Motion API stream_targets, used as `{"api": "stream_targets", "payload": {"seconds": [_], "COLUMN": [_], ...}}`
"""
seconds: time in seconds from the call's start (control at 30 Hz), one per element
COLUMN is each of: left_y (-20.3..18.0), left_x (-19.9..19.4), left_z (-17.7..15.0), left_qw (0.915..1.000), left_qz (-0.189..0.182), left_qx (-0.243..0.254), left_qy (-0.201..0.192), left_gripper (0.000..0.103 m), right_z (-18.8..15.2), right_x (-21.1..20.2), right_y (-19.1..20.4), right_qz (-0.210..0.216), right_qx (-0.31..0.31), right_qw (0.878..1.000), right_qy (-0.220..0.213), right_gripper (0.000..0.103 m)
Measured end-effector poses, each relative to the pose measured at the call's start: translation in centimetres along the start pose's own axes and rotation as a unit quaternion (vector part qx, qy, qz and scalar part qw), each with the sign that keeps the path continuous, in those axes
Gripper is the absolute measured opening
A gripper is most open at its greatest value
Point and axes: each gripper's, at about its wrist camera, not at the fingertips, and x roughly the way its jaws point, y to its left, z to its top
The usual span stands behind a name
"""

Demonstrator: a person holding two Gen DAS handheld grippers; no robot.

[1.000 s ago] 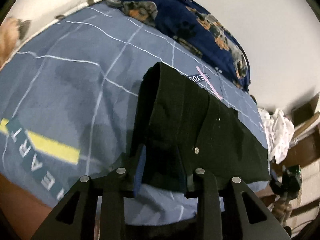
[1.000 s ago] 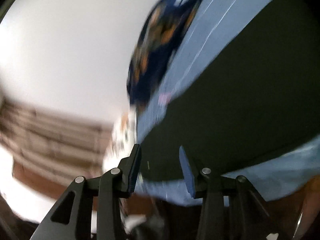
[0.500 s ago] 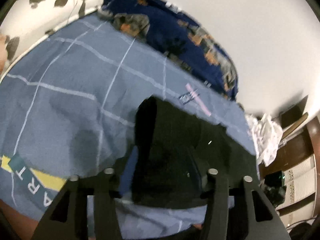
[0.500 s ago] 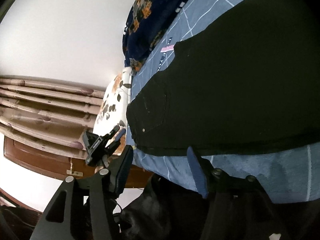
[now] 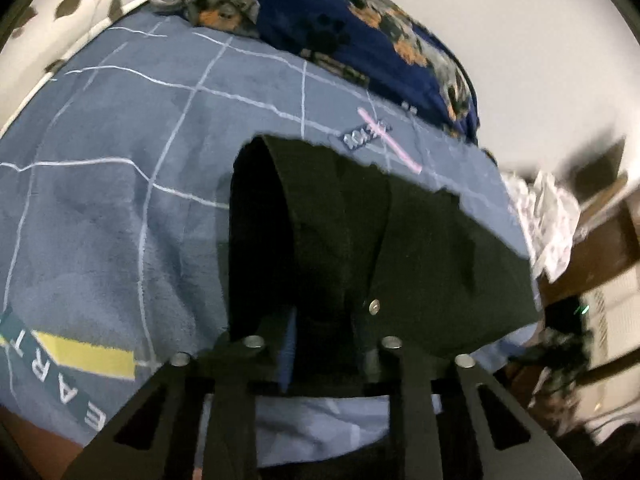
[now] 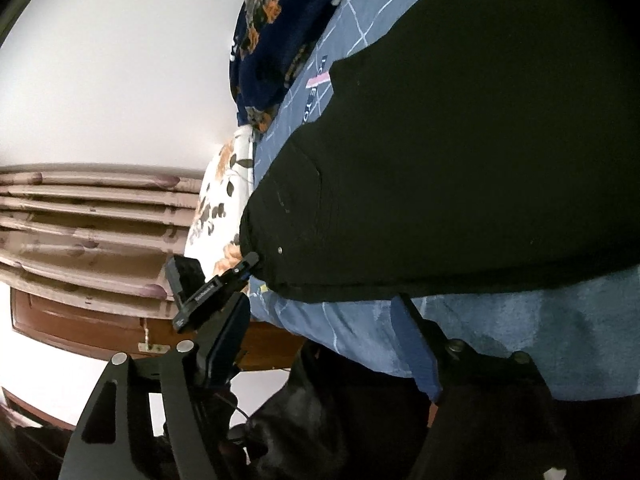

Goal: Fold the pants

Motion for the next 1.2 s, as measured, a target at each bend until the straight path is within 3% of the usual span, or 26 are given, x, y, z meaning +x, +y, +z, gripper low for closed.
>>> {"api": "stream_targets", "payload": {"seconds": [0.07, 0.13, 0.23, 0.33, 0.4, 0.53, 0.63, 0.7, 0.77, 0.83, 0.97, 1.1, 1.2], "left_y": [-0.7, -1.6, -1.9, 0.6, 2.1, 2.7, 0.9, -1.1, -3.3, -5.5, -7.4, -5.6, -4.8], "left_x": [-1.5, -2.7, -1.5, 1.9, 1.4, -1.7, -4.2, -5.0, -4.4, -2.7, 2.1, 5.9, 5.6], "left_z": [0.5, 0.9, 0.8, -0.7, -1.1, -0.9, -1.1, -1.0, -0.9, -1.0, -1.5, -2.7, -3.5], "left_qw": [0.9998, 0.9999, 0.9982, 0.9879, 0.9904, 0.9913, 0.9898, 0.9881, 0.9884, 0.9914, 0.9879, 0.9915, 0.9953], "left_qz": [-0.017, -0.011, 0.049, 0.128, 0.124, 0.122, 0.124, 0.124, 0.108, 0.068, 0.08, 0.091, 0.07], "left_qx": [-0.01, -0.008, 0.021, 0.009, -0.021, -0.047, -0.012, 0.03, 0.057, 0.082, 0.126, 0.092, 0.067], "left_qy": [-0.004, -0.003, 0.027, 0.087, 0.059, -0.014, -0.069, -0.086, -0.09, -0.076, -0.043, 0.009, 0.005], "left_gripper": [0.02, 0.02, 0.02, 0.028, 0.052, 0.053, 0.053, 0.053, 0.053, 0.053, 0.053, 0.053, 0.053], "right_z": [0.1, 0.0, 0.0, -0.1, 0.0, 0.2, 0.3, 0.3, 0.4, 0.7, 0.8, 1.2, 1.9], "right_x": [0.0, 0.0, 0.3, 0.4, 0.3, -0.3, -0.3, -0.5, -1.0, -1.8, -3.0, -3.1, -2.8], "right_y": [-0.1, -0.3, -0.5, -0.7, -0.5, -0.7, -1.0, -1.3, -1.4, -1.8, -2.1, -1.1, -0.8], "right_qz": [0.002, 0.001, 0.005, 0.005, 0.004, 0.008, 0.011, 0.014, 0.018, 0.026, 0.034, 0.002, -0.022], "right_qx": [0.003, 0.006, 0.011, 0.013, 0.011, 0.015, 0.019, 0.021, 0.023, 0.032, 0.034, -0.013, -0.041], "right_qw": [1.0, 1.0, 1.0, 1.0, 1.0, 1.0, 1.0, 1.0, 0.999, 0.998, 0.997, 0.998, 0.997], "right_qy": [-0.002, -0.002, 0.0, 0.004, 0.002, -0.008, -0.009, -0.014, -0.025, -0.04, -0.055, -0.061, -0.063], "right_gripper": [0.074, 0.076, 0.076, 0.077, 0.077, 0.08, 0.081, 0.081, 0.081, 0.081, 0.081, 0.08, 0.08]}}
